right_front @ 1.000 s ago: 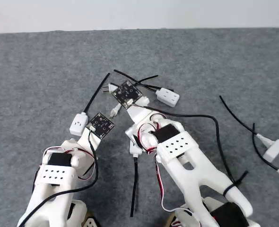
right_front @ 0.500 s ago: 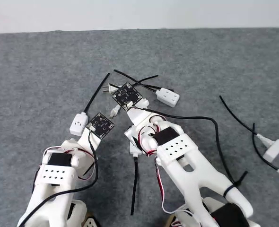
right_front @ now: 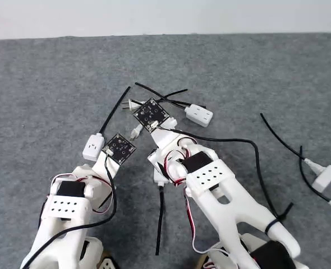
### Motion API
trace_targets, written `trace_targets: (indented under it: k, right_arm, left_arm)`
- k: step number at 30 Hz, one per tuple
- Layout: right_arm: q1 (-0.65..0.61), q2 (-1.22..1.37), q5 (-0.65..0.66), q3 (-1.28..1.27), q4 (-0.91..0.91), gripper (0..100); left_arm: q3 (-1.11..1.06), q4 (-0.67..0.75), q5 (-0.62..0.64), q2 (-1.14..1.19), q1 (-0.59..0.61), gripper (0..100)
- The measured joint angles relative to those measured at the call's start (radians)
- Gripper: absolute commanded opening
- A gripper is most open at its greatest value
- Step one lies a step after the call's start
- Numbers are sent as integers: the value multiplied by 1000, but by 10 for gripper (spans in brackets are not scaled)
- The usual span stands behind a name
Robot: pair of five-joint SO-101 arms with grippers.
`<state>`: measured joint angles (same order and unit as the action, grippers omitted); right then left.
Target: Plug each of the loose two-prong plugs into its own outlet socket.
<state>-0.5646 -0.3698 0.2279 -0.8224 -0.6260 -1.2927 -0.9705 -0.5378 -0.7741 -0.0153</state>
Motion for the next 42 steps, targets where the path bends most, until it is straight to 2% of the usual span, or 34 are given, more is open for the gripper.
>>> trace_targets:
  k: [21,25,28,31,34,38,42]
  right_arm:
    - [46,-15,2,-141,80,8]
    - [37,-2,63,-132,60,13]
    - [35,40,66,-91,29,97]
    - [34,97,-18,-17,-64,217]
    - [32,112,-190,58,-201,288]
    - [29,121,-468,173,-330,298]
    - [2,121,-710,192,-367,299]
  left_arm:
    - [0,0,0,0,0,13]
    - [0,0,0,0,0,13]
    - [0,0,0,0,0,13]
    - [0,0,0,0,35,13]
    - [0,17,2,0,54,13]
    - [0,23,2,0,64,13]
    - [0,23,2,0,64,13]
